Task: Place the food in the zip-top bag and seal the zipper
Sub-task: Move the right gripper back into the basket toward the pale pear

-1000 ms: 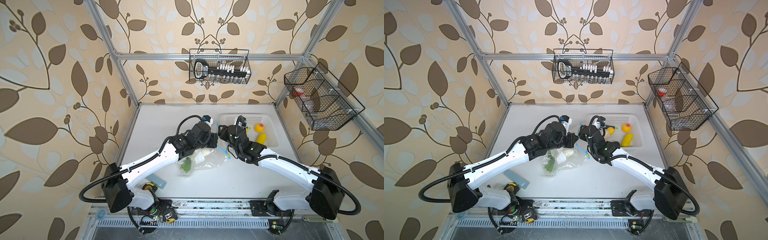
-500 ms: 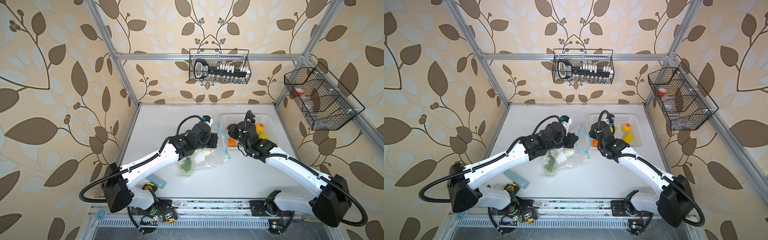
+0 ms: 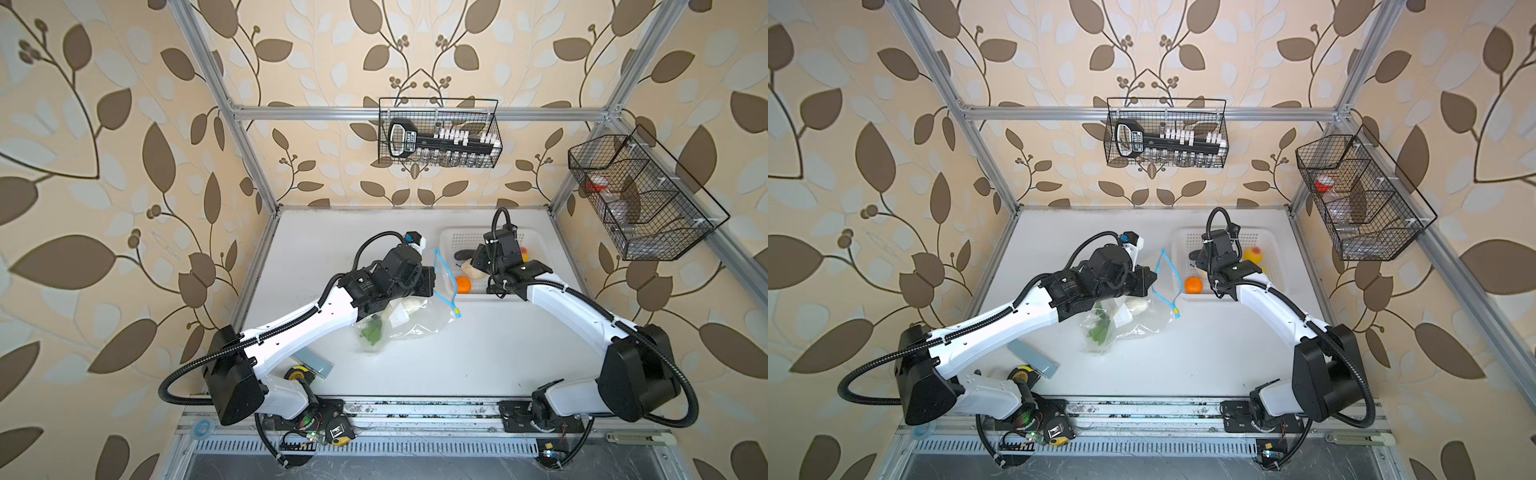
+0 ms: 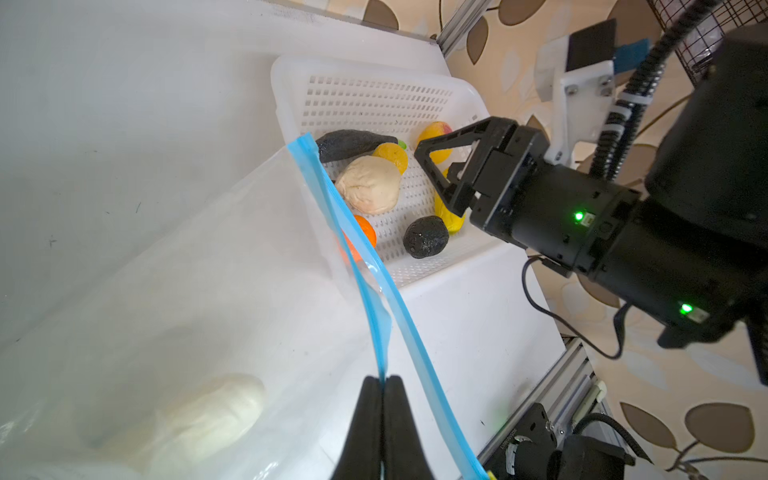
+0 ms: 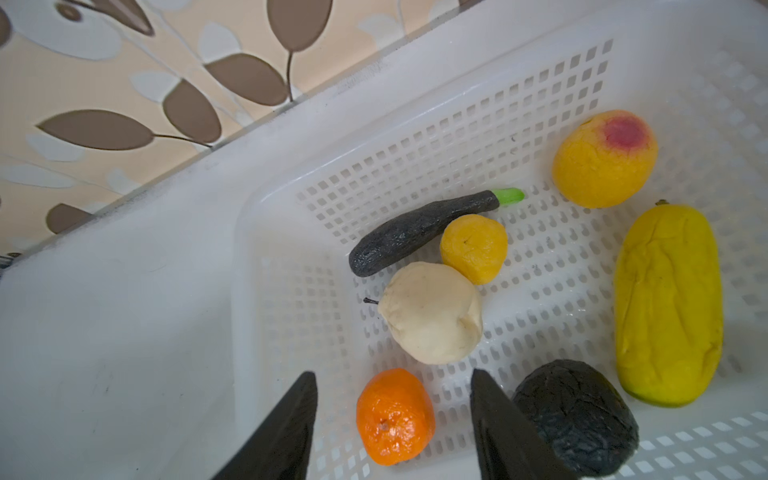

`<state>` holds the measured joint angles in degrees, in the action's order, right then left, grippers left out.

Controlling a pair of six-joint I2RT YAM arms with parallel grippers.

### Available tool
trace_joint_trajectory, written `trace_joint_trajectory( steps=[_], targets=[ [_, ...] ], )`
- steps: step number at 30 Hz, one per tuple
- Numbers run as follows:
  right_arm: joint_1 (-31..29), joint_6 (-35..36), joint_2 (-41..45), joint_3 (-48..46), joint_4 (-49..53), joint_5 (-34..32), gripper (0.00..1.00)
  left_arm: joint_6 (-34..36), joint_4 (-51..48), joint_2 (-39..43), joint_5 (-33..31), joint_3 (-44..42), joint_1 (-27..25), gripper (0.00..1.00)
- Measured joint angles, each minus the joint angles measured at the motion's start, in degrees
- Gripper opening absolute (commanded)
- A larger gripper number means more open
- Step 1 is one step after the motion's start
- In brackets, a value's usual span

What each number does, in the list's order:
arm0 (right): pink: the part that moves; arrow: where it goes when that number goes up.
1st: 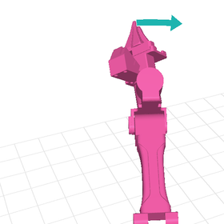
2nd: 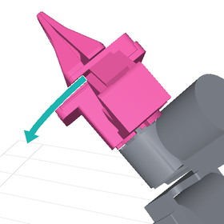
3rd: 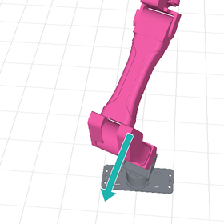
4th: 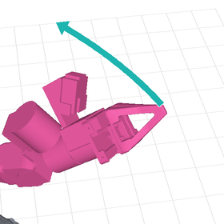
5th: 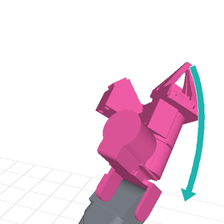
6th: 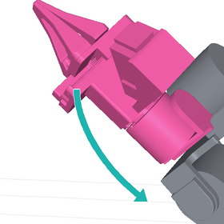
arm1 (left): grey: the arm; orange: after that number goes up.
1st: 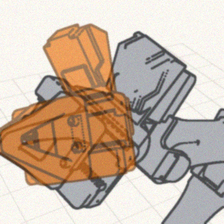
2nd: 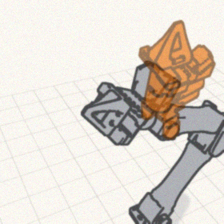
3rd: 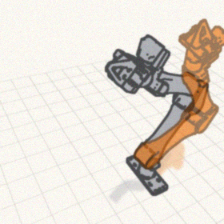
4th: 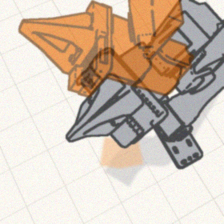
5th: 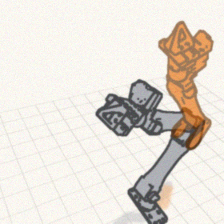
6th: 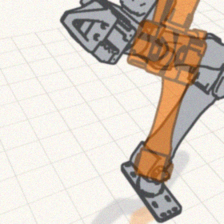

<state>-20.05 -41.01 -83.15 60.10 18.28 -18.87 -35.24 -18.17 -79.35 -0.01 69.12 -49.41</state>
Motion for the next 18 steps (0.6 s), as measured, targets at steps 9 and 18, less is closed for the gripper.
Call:
trace_joint_trajectory(
  steps=[9, 18],
  targets=[
    [3.89, 1.9, -8.55, 3.06, 2.32, 3.1, 0.61, 0.04, -0.02, 0.0, 0.0, 0.0, 0.0, 0.0],
    [4.85, 1.42, -13.44, 3.28, 2.51, 5.7, 0.66, 0.04, -0.04, 0.0, 0.07, 0.0, 0.0, 0.0]
  ],
)
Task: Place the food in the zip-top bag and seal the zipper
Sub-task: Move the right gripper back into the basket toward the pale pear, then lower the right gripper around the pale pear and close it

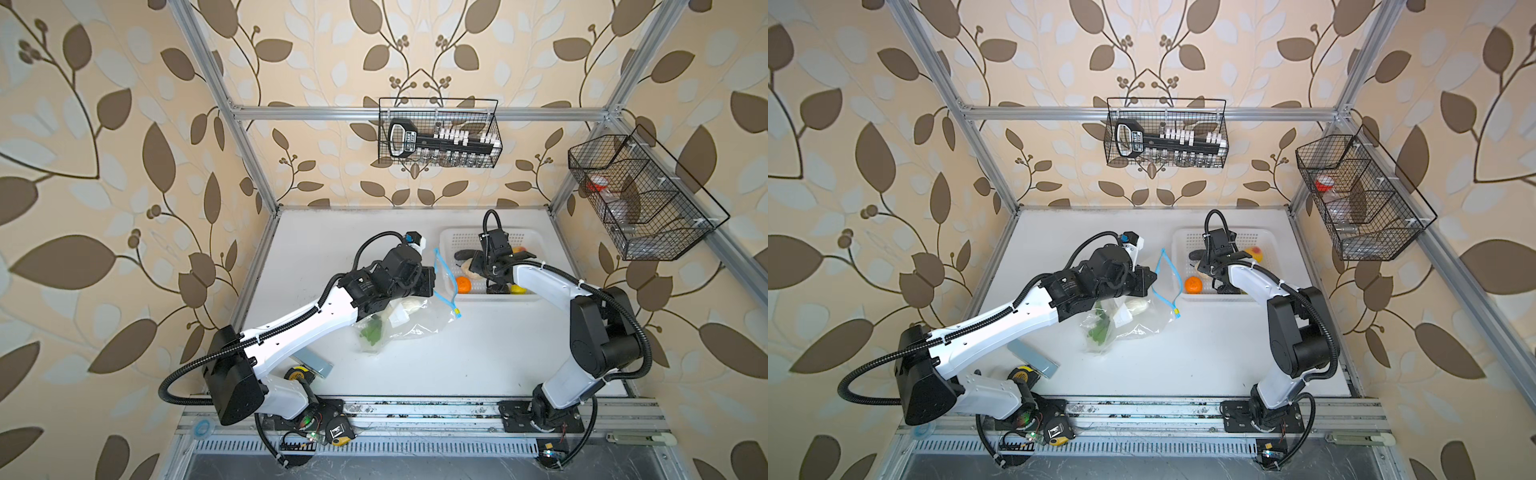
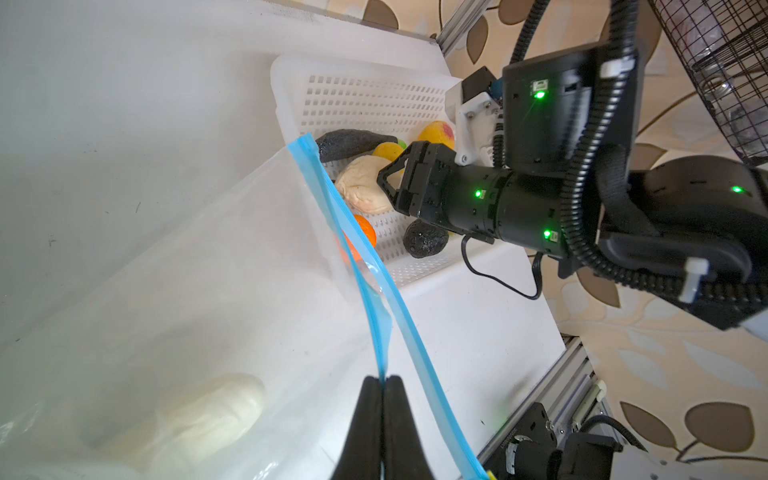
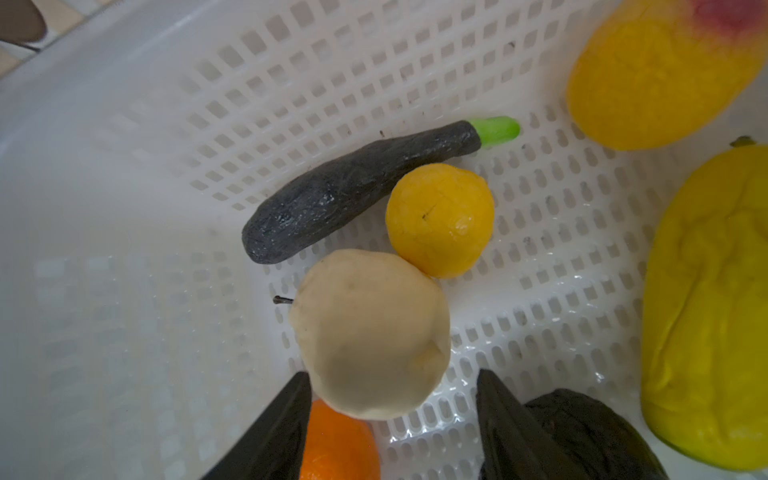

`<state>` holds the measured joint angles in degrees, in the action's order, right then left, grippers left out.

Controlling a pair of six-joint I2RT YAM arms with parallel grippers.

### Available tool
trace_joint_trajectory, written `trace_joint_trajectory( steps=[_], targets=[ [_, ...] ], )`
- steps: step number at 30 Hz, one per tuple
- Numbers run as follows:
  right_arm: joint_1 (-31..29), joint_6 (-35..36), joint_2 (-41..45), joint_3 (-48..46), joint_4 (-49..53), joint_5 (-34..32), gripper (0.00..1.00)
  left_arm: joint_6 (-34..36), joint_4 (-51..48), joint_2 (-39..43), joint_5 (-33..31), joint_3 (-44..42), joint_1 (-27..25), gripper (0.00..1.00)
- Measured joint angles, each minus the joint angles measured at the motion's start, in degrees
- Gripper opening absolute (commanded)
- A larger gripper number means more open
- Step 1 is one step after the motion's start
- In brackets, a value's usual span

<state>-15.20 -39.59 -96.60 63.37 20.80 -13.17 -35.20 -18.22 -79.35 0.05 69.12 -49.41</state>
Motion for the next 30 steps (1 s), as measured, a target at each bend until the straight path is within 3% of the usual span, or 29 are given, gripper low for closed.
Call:
trace_joint_trajectory(
  steps=[3, 5, 13, 30],
  targets=[
    [0.35, -0.31, -0.72, 0.0, 0.0, 0.83, 0.68, 0.0, 0.0, 0.0, 0.0, 0.0, 0.0, 0.0],
    [0.5, -0.74, -0.79, 0.0, -0.04, 1.25, 0.79, 0.0, 0.0, 0.0, 0.02, 0.0, 0.0, 0.0],
    [1.09, -2.08, -3.37, 0.24, -1.62, 3.3, 0.89, 0.02, 0.0, -0.02, 0.07, 0.0, 0.0, 0.0],
    [2.14, -2.99, -8.37, 3.78, -2.89, 5.31, 0.89, 0.02, 0.0, -0.66, 1.03, 0.0, 0.0, 0.0]
  ],
)
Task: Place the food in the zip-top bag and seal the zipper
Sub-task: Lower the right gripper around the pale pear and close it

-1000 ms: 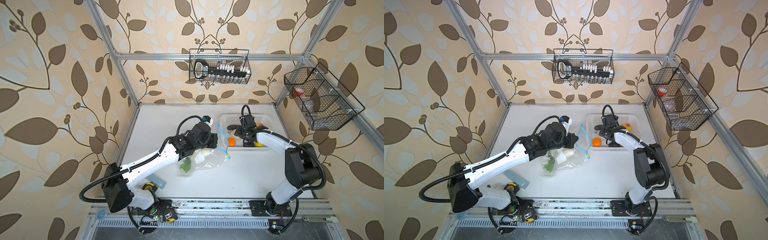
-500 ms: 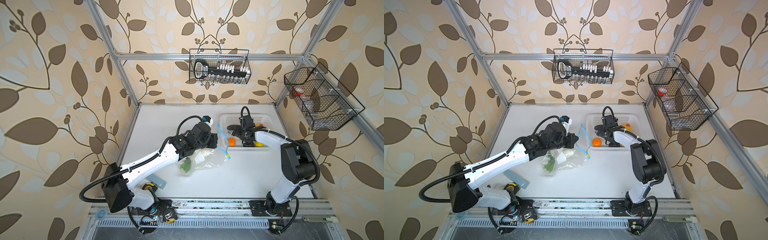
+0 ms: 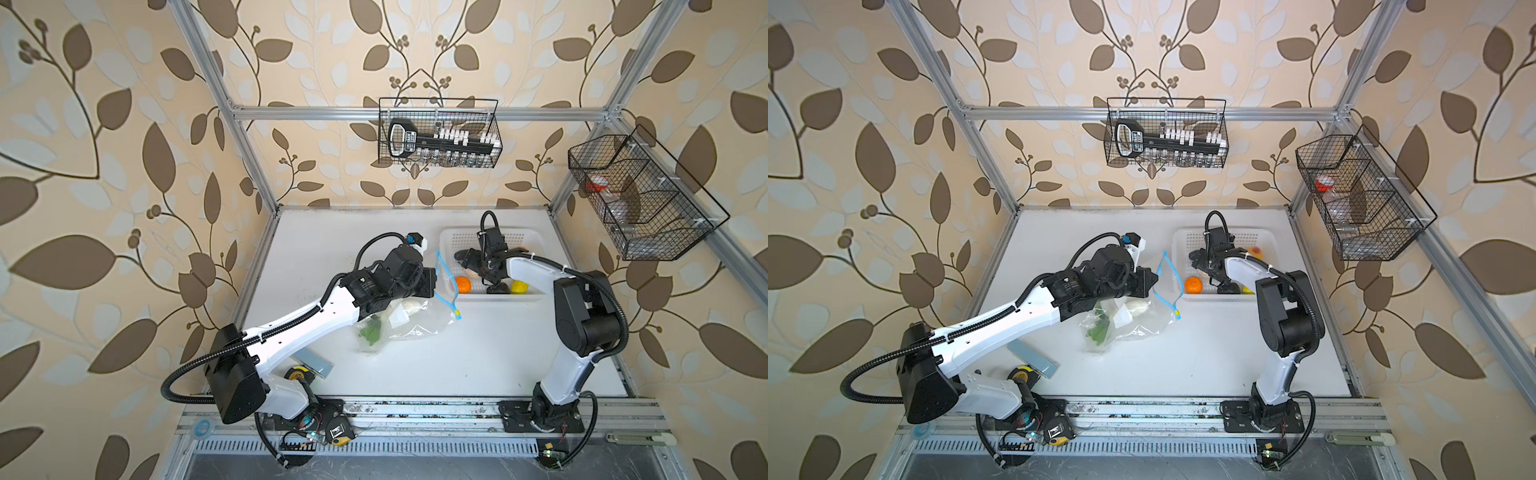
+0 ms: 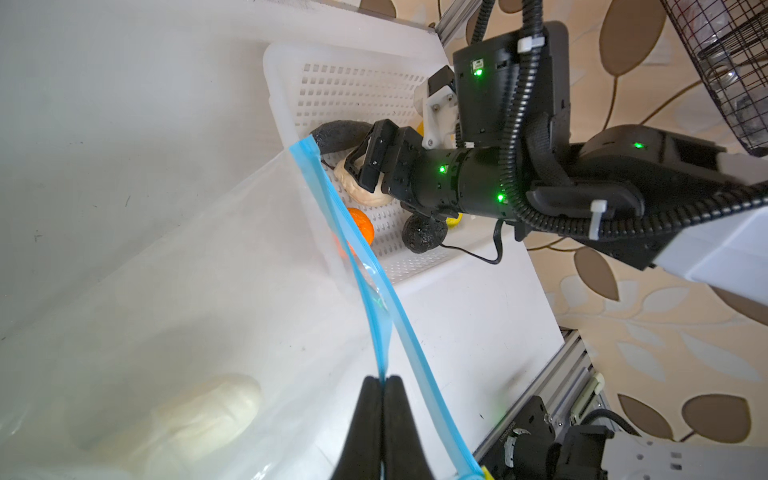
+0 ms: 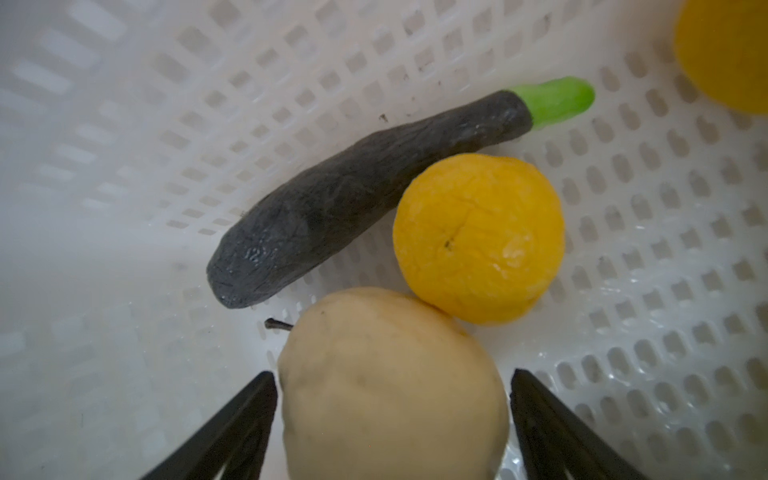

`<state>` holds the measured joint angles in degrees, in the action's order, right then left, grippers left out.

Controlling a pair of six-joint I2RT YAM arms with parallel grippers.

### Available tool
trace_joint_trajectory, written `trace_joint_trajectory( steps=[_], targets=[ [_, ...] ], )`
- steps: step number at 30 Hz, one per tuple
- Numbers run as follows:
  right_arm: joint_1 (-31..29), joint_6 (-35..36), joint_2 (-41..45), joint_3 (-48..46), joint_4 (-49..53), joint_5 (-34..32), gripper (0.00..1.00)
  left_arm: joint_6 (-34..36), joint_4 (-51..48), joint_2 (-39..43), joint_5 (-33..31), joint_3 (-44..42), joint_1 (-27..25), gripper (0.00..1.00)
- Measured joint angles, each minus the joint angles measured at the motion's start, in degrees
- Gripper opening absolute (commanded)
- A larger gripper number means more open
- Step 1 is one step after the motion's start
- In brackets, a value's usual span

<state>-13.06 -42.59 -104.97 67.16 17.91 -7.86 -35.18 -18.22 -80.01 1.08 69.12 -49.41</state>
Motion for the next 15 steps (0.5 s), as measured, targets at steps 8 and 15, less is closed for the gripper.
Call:
trace_joint_trajectory(
  steps=[8, 15],
  targets=[
    [0.22, 0.15, -0.9, 0.81, -0.5, 0.48, 0.84, 0.0, 0.0, 0.0, -0.02, -0.26, 0.0, 0.0],
    [0.72, 0.09, -0.98, 0.76, -1.99, 1.62, 0.75, 0.0, 0.02, 0.0, -0.02, -0.68, 0.0, 0.0]
  ],
)
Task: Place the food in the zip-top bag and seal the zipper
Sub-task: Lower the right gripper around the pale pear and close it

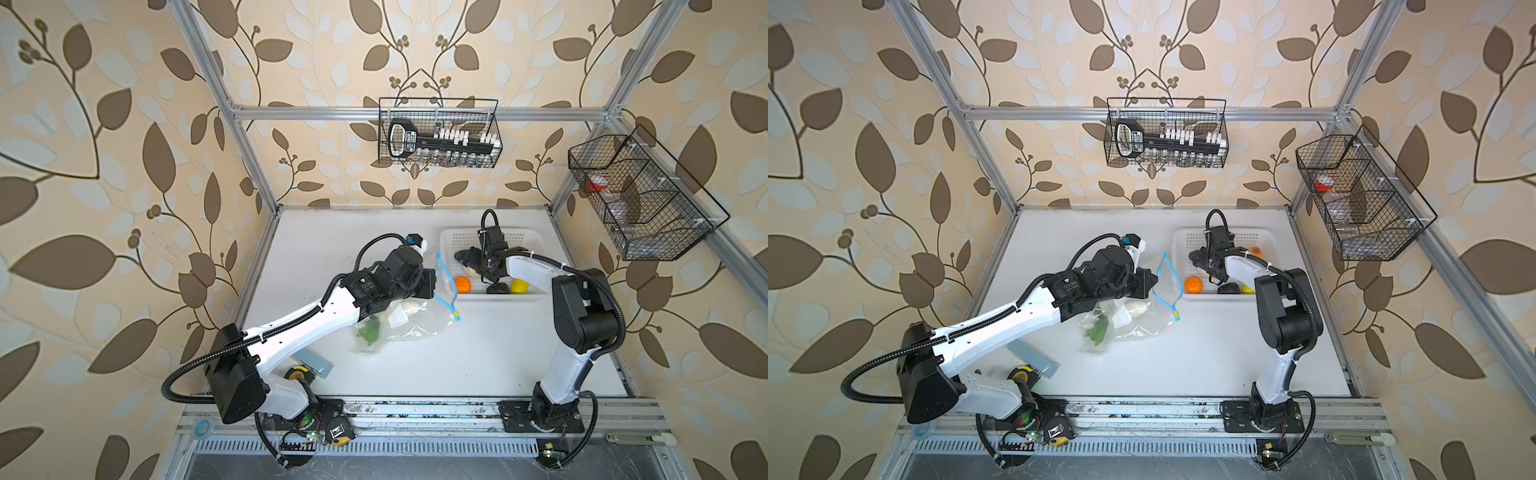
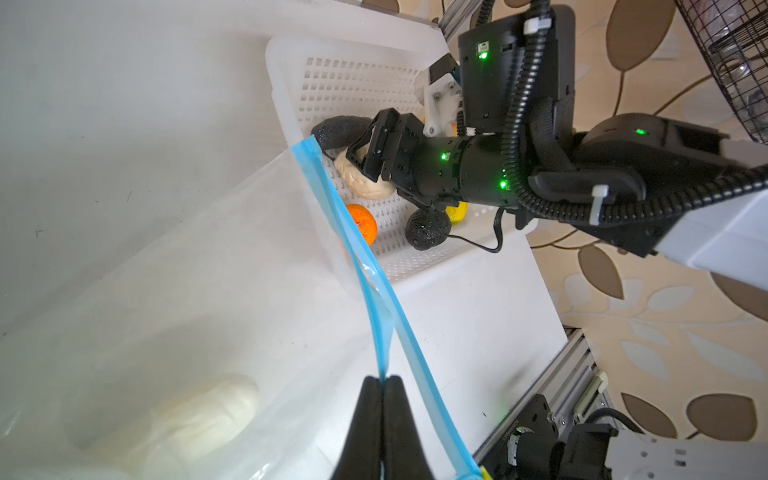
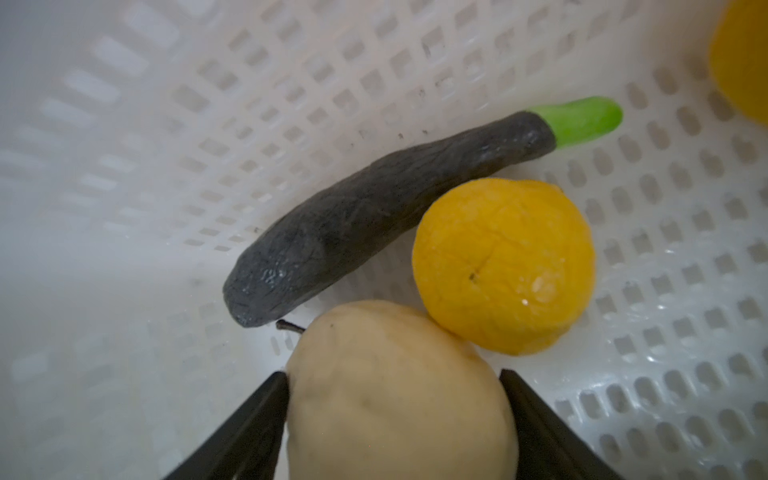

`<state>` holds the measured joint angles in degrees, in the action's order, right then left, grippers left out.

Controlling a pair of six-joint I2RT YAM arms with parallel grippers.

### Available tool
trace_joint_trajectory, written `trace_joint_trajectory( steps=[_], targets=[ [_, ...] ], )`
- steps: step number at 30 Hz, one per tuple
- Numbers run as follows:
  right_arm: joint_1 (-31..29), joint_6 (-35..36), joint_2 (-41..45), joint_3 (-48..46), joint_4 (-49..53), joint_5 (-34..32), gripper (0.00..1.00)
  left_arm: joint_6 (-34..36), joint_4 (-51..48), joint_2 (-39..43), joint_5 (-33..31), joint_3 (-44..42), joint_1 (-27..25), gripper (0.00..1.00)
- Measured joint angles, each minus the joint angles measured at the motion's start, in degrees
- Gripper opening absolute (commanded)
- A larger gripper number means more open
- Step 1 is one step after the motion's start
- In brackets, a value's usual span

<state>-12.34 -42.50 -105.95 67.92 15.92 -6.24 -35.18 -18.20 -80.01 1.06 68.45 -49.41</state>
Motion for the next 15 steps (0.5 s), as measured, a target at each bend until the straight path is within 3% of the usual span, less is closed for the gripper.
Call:
trace_joint_trajectory(
  steps=[15],
  targets=[
    [0.85, -0.13, 2.16, -2.49, -2.43, 1.2, 0.66, 0.0, 0.04, -0.02, 0.07, -0.2, 0.0, 0.0]
  ],
)
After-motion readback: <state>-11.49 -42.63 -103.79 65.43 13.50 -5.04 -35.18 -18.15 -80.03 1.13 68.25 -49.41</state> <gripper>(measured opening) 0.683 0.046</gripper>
